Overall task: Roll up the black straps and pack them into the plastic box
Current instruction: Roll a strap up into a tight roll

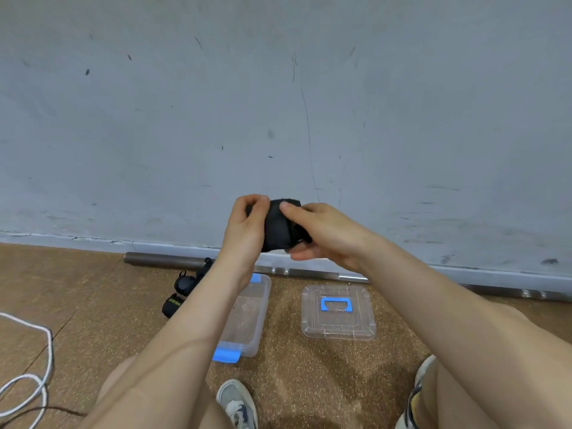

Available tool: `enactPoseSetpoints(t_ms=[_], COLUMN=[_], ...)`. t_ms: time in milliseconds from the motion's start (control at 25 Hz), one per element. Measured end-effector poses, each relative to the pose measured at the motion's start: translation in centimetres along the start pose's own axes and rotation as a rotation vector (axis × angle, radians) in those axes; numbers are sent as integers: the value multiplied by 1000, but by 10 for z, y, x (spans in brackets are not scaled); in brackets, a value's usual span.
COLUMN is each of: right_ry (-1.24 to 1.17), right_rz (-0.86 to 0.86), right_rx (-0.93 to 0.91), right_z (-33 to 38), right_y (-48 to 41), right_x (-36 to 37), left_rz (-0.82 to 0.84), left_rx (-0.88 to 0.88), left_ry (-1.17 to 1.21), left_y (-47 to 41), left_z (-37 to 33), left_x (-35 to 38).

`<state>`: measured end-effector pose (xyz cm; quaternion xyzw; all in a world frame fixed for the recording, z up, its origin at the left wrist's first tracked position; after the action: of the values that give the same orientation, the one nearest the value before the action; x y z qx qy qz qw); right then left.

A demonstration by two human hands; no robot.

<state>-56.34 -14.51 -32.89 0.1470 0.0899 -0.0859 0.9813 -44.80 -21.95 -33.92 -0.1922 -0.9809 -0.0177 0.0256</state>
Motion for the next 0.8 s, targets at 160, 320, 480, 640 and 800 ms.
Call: enactPoseSetpoints(t_ms=[160, 320, 480, 640, 800], right_ry=[-166, -4, -119, -256, -370], right_rz=[51, 141, 199, 242, 287], right_rx=[0, 77, 109, 195, 301], right_z=[15, 17, 10, -4, -26], right_y=[12, 3, -31, -80, -117], right_x=[31, 61, 92, 101, 113], left_rz=[275, 202, 90, 333, 110], left_rx=[-86, 40, 190, 221, 632], left_ry=[64, -232, -272, -663, -1207], left_y=[29, 41, 38, 32, 9], left_z=[-3, 4, -8, 0, 17], left_x=[-31, -66, -111, -127, -118])
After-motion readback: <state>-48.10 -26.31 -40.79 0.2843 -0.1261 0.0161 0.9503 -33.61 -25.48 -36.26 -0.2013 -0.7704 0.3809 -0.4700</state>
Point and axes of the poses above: each hand's wrist, its own y-axis away from the middle knuckle, its own x-axis out of the palm, z = x × y, the point moved 7 cm from there along -y, towards the middle knuckle, and after that the axes turned 3 degrees about z, right-handed, at the moved point
